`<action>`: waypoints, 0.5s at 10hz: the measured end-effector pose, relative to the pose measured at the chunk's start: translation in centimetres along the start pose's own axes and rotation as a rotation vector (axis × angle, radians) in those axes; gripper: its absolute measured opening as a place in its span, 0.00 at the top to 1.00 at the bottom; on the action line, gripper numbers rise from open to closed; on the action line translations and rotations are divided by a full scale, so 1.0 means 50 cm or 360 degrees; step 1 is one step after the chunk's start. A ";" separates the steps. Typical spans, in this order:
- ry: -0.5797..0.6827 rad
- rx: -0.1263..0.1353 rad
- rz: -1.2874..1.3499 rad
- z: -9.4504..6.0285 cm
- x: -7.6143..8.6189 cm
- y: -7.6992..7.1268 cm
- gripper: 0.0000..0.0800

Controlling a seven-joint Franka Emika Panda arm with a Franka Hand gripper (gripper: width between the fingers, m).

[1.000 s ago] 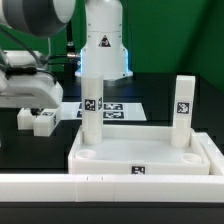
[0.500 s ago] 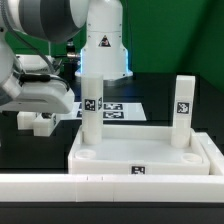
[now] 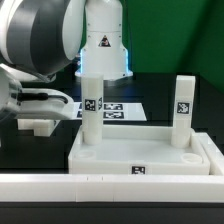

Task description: Assemble desk

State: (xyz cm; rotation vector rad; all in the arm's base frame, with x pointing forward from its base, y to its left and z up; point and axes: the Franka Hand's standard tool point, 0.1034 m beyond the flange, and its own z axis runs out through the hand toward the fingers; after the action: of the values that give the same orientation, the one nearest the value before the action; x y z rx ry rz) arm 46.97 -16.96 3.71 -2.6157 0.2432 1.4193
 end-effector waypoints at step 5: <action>0.0001 -0.0031 -0.0013 0.056 0.024 -0.028 0.19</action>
Offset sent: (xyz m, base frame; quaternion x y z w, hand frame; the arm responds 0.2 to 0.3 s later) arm -0.0238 0.0225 -0.0186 0.0007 -0.0050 0.0174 0.9998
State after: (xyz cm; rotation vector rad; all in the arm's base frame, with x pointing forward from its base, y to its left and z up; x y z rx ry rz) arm 45.63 -15.10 1.25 -2.6296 0.2196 1.4258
